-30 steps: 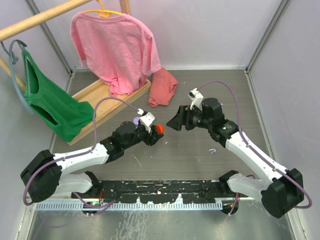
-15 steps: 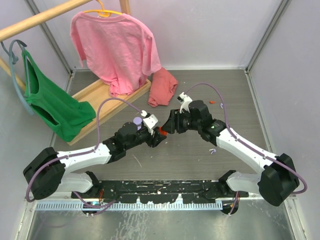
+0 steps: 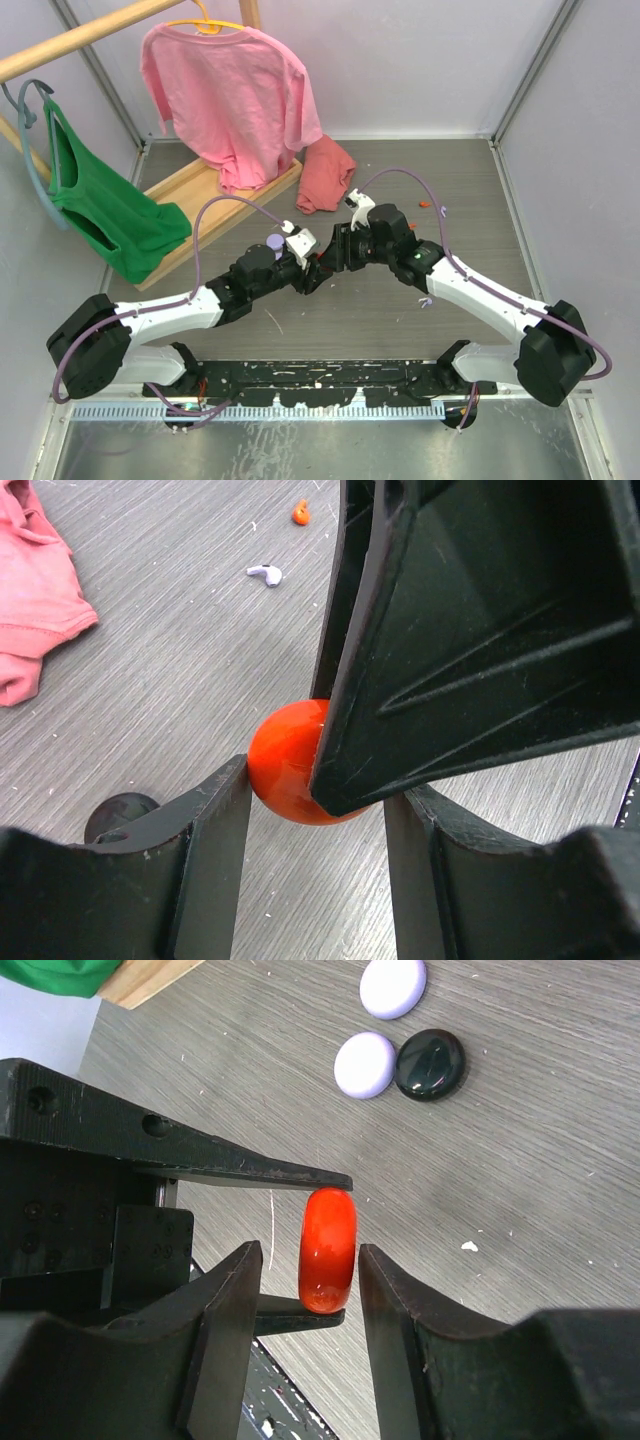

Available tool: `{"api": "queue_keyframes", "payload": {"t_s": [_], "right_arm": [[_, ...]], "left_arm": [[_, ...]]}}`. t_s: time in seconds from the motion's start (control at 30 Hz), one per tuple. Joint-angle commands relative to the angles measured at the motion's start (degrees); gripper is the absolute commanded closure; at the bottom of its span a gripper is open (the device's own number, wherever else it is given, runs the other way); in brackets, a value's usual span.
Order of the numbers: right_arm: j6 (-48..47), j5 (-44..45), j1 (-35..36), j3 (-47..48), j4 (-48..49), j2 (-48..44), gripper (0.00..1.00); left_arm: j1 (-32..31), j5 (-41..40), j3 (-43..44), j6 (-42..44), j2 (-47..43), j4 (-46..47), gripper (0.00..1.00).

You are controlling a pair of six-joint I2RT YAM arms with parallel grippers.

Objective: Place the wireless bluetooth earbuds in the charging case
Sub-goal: Pick up the charging case at the center of the board.

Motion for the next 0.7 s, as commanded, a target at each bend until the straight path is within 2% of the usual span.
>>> {"api": "queue_keyframes", "payload": {"t_s": [0.0,0.2,0.37,0.5,0.67], "right_arm": [[0.0,1.57,0.97,2.47,2.58,0.23,0.51],[-0.67,3.23,1.36,2.42,1.73,0.1,0.57],[-1.63,3.35,1.45,2.51,1.46,0.01,0.75],[-3.6,3.45,1.33,3.55,0.15,-0.77,0.9],[-7.75,4.43,1.36,5.73,-3.24,-2.81,0.94]], "left_arm": [[-0.28,-1.34,1.03,-0.4,-0.35,4.35,0.63],[-0.25,-1.77,0.52,-0.91,-0.89,4.92,0.63],[-0.24,-2.02,-0.25,-1.49,-1.49,5.87,0.62],[-0.24,-2.1,-0.54,-1.65,-2.27,5.64,0.51],[0.2,-2.3,-2.17,-0.84,-4.64,5.36,0.39]]}}
